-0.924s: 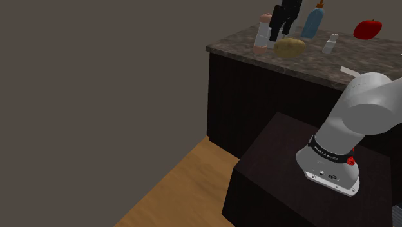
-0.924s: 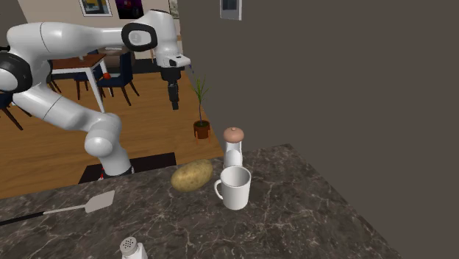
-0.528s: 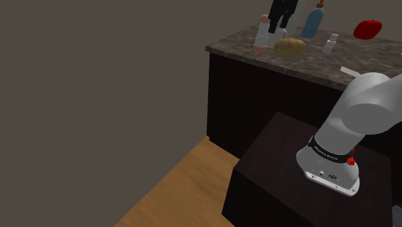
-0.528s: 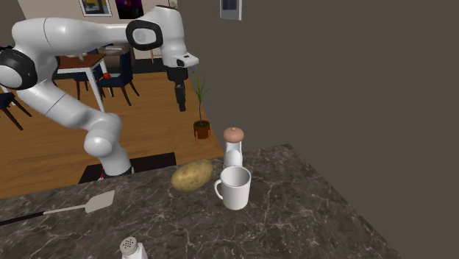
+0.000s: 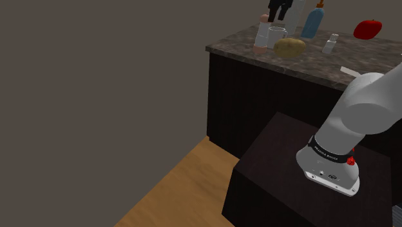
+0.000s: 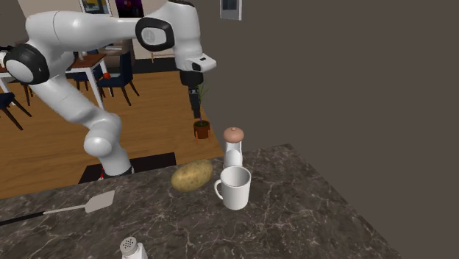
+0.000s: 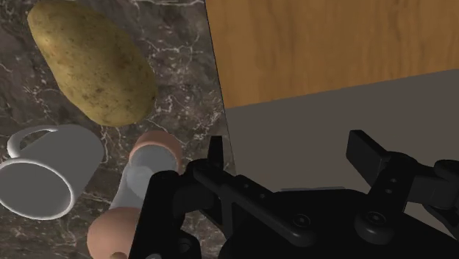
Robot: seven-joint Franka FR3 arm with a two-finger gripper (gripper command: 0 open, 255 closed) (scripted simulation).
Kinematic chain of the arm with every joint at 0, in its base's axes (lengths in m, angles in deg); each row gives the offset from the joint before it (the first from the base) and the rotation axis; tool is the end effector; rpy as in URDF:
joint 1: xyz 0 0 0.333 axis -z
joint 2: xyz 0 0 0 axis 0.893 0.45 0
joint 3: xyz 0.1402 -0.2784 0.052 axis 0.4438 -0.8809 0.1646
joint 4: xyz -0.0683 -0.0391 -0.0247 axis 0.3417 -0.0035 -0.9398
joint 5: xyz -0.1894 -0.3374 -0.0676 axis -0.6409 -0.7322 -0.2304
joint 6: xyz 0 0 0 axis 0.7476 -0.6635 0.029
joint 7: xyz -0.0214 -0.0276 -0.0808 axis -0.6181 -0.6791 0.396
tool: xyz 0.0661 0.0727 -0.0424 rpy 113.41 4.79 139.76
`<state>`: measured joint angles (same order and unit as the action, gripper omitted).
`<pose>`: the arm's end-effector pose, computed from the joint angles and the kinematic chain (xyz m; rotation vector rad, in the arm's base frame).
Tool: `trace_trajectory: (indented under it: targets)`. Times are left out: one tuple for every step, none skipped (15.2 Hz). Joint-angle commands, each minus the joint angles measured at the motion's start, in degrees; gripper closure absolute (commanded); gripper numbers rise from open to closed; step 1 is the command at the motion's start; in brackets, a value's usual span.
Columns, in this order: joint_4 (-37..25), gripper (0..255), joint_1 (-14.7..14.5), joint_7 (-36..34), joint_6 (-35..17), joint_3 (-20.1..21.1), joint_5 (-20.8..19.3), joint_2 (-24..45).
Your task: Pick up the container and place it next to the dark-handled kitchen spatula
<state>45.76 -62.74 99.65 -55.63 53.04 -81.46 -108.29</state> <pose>0.3735 -0.1760 0.6231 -3.0779 0.1257 -0.0752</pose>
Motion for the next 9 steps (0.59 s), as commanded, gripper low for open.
trace_trajectory:
  targets:
    - [-4.37,0,-0.01,3.58,-0.05,-3.29,1.11,4.43]
    - [-6.43,0,-0.03,5.13,0.11,-4.71,1.87,6.44]
    - [-8.57,0,-0.03,6.73,0.34,-6.13,2.77,8.53]
    - [-10.8,0,0.01,8.37,0.64,-7.56,3.8,10.71]
    - [-13.13,0,0.09,10.07,1.03,-9.01,4.97,13.0]
    - [-15.57,0,0.24,11.81,1.51,-10.45,6.3,15.39]
    - [-18.12,0,0.48,13.61,2.1,-11.89,7.8,17.92]
    - [-20.81,0,0.84,15.45,2.82,-13.3,9.47,20.58]
    - [-23.65,0,1.36,17.33,3.68,-14.67,11.33,23.38]
